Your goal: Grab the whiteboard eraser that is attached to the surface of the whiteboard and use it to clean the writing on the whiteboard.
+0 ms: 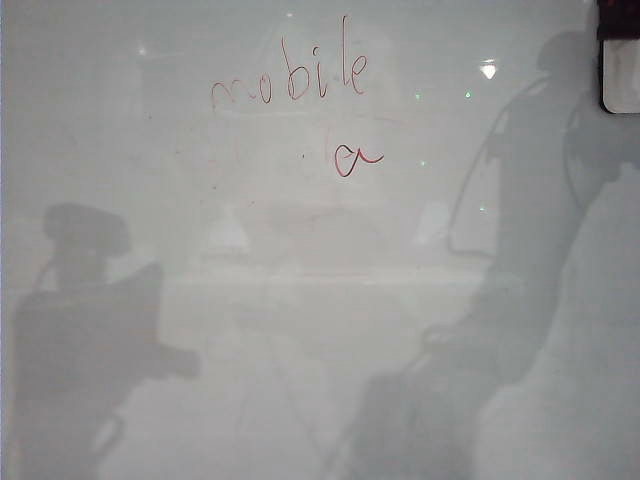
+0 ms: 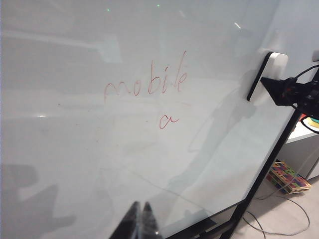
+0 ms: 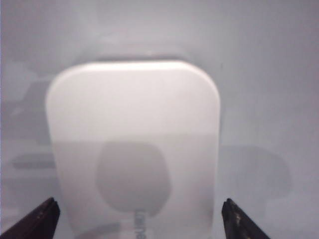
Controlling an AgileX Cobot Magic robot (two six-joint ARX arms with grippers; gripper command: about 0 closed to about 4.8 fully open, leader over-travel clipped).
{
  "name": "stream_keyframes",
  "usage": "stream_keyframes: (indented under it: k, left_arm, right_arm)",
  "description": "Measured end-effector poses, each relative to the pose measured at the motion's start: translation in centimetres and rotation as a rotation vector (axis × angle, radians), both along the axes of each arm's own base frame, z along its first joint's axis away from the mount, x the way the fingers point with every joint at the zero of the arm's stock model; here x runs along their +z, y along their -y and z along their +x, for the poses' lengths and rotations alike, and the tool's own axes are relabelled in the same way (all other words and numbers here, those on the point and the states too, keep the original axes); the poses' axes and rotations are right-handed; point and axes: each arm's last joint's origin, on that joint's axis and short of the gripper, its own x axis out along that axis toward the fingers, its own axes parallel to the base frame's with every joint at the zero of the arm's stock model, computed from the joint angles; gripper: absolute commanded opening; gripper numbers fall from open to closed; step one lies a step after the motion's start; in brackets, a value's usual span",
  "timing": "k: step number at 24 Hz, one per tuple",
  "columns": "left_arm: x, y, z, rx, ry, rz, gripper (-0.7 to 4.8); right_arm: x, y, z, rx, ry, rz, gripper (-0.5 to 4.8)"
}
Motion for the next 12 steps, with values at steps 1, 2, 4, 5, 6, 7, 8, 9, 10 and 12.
stream_keyframes:
  k: [1,2,4,5,6,7,8,9,10,12]
  left_arm:
    - [0.00,0.00,0.00,0.000,0.000,0.000,-0.06]
    - [0.00,0.00,0.00,0.000,0.000,0.000,-0.06]
    - [0.00,0.00,0.00,0.000,0.000,0.000,-0.05]
    - [0.00,0.00,0.00,0.000,0.000,0.000,-0.05]
    - [0.00,0.00,0.00,0.000,0.000,0.000,-0.05]
    - [0.00,0.00,0.00,0.000,0.000,0.000,-0.06]
    - [0.00,0.00,0.00,0.000,0.000,0.000,-0.06]
    - [0.00,0.00,0.00,0.000,0.000,0.000,-0.06]
    - [0.00,0.00,0.00,0.000,0.000,0.000,-0.05]
    - [0.00,0.00,0.00,0.000,0.000,0.000,-0.06]
  right_arm:
    - [-0.08,0.00,0.13,0.000,-0.009,-0.002,4.76]
    - [-0.07,-0.01,0.20,0.000,-0.010,-0.003,4.68]
    - [-0.09,-0.02,0.26,0.001,-0.011,-0.003,4.66]
    - [-0.07,-0.01,0.26,0.000,-0.011,-0.003,4.61]
    - [-0.06,-0.01,0.26,0.000,-0.011,-0.006,4.60]
    - [-0.03,-0.01,0.27,-0.001,-0.011,-0.020,4.58]
    - [0.00,-0.01,0.27,-0.002,-0.010,-0.027,4.56]
    - [0.00,-0.01,0.27,-0.002,-0.011,-0.031,4.48]
    - [-0.02,-0.01,0.30,-0.002,-0.012,-0.033,4.48]
    - [-0.07,0.00,0.42,-0.002,-0.015,-0.033,4.48]
